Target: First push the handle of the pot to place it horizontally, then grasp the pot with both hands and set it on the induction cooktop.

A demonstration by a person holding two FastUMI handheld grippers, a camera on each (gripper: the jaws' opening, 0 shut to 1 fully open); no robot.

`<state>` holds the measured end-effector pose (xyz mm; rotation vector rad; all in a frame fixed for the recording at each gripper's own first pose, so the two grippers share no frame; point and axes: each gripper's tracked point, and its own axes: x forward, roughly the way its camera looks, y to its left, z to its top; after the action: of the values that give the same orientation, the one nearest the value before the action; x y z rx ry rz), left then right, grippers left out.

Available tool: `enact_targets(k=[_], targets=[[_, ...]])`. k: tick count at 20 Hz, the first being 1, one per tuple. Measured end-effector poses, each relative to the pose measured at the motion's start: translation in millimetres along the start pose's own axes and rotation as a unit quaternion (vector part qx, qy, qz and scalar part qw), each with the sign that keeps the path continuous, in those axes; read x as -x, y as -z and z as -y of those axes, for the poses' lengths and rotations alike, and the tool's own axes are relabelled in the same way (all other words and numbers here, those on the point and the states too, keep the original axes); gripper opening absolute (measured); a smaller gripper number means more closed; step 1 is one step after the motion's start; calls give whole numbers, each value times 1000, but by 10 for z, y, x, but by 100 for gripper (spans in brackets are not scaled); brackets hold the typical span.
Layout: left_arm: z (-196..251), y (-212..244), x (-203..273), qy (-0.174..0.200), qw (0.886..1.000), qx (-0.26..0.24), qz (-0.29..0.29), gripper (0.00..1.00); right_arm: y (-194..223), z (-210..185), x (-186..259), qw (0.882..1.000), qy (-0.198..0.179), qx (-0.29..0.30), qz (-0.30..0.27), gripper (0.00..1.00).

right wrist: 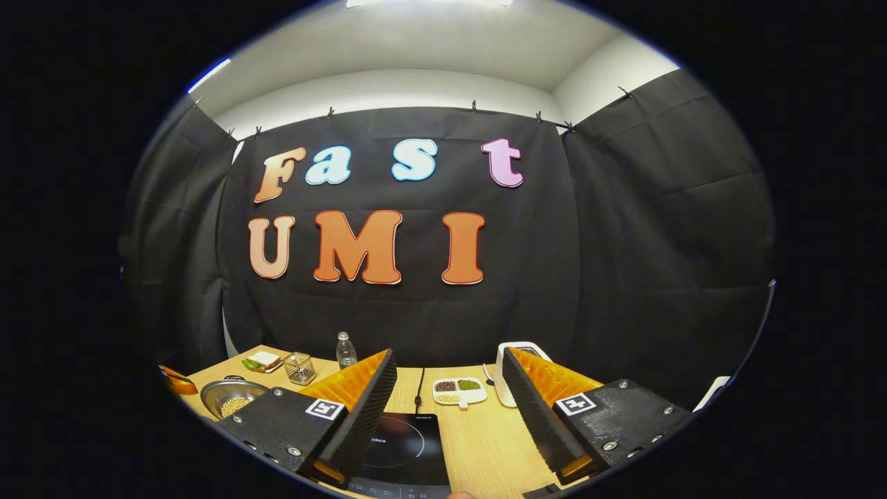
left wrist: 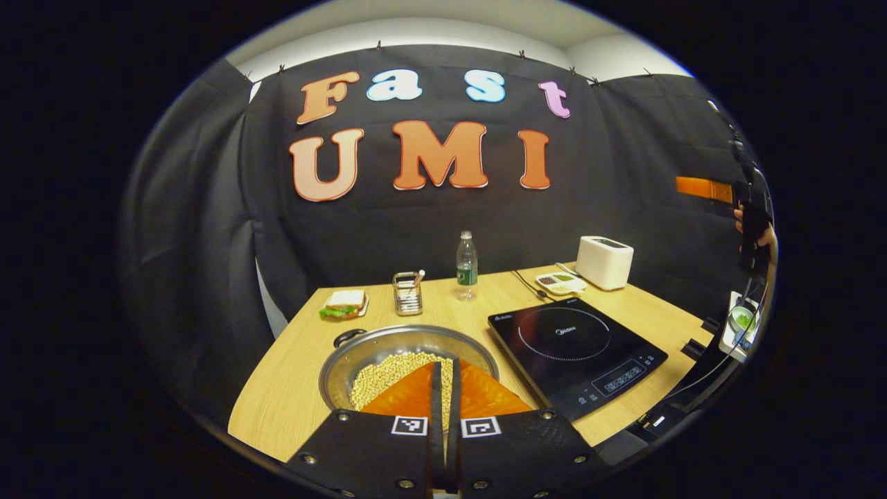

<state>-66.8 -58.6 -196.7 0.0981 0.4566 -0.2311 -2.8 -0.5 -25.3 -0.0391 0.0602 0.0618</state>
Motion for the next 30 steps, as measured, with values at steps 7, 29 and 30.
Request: enact_targets(k=[7,29,30], targets=[[136,546,40,22,998,21,-60,3,45,-14,22,1000,-3,5,-1,95],[368,1374,-336,34,986,36,-162,2,280,143,2,1000,7,1,-22,100],[392,1362,-349,35,986,36,-160,2,287,161,-2,1000,8,2,-22,100]])
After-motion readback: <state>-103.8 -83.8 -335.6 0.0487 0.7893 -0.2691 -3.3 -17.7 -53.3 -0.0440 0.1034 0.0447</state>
